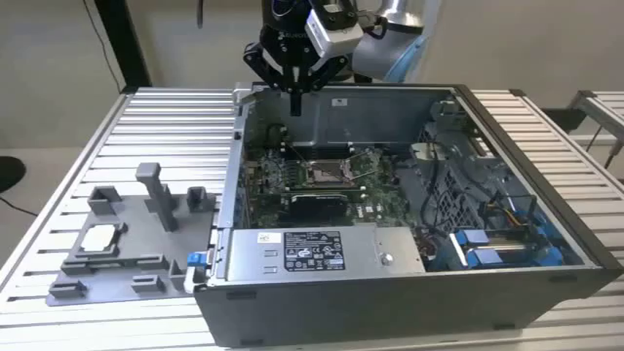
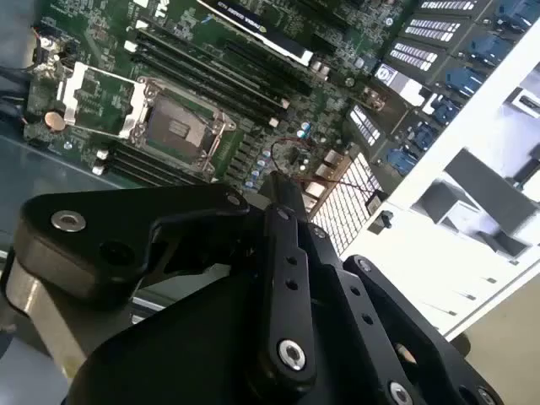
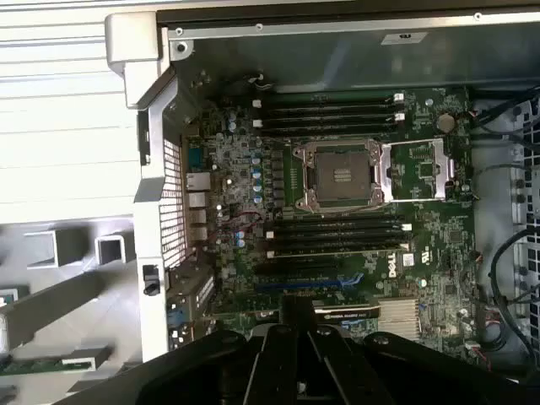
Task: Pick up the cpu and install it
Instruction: 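Reach for the cpu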
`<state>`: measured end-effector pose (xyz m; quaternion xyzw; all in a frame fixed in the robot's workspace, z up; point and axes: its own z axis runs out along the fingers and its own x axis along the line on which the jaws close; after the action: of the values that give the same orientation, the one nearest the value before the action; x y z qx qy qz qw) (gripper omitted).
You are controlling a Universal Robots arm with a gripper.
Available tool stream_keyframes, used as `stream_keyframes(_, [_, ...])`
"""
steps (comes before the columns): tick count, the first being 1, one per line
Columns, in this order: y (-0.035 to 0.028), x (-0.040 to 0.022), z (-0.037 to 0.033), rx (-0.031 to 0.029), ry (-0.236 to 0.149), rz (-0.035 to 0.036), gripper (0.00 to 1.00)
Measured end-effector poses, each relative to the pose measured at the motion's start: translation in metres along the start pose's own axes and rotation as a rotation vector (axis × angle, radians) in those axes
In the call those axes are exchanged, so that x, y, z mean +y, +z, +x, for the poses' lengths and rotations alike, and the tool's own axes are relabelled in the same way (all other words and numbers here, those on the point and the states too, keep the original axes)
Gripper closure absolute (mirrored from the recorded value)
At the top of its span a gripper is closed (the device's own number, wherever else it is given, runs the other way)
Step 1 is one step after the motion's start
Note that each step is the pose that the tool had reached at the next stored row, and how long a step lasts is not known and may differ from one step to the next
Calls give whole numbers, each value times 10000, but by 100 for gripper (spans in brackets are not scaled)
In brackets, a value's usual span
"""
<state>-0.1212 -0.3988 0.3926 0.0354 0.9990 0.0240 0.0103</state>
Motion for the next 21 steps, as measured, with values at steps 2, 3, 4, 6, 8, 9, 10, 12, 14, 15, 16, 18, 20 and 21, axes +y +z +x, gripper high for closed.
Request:
stream_keyframes(2, [0, 0, 0, 0, 0, 0, 100])
stream_keyframes(3, [0, 0, 0, 0, 0, 0, 100])
stream_keyframes(4, [0, 0, 0, 0, 0, 0, 100])
stream_keyframes(6, [0, 0, 0, 0, 0, 0, 100])
stream_keyframes(8, [0, 0, 0, 0, 0, 1, 100])
stream_keyframes(9, [0, 0, 0, 0, 0, 0, 100])
stream_keyframes(10, [0, 0, 0, 0, 0, 0, 100])
stream_keyframes(12, [0, 0, 3, 0, 0, 0, 100])
stream_keyframes(14, [-1, -2, 19, -1, -1, 0, 100])
stream_keyframes(15, [-1, -2, 32, -2, -1, 1, 100])
stream_keyframes(16, [-1, -2, 46, -3, -1, 0, 100])
stream_keyframes(18, [-2, -1, 85, -4, 0, 0, 100])
stream_keyframes(20, [-2, 4, 125, -4, 0, 0, 100])
stream_keyframes(21, [-2, 6, 147, -4, 0, 0, 100])
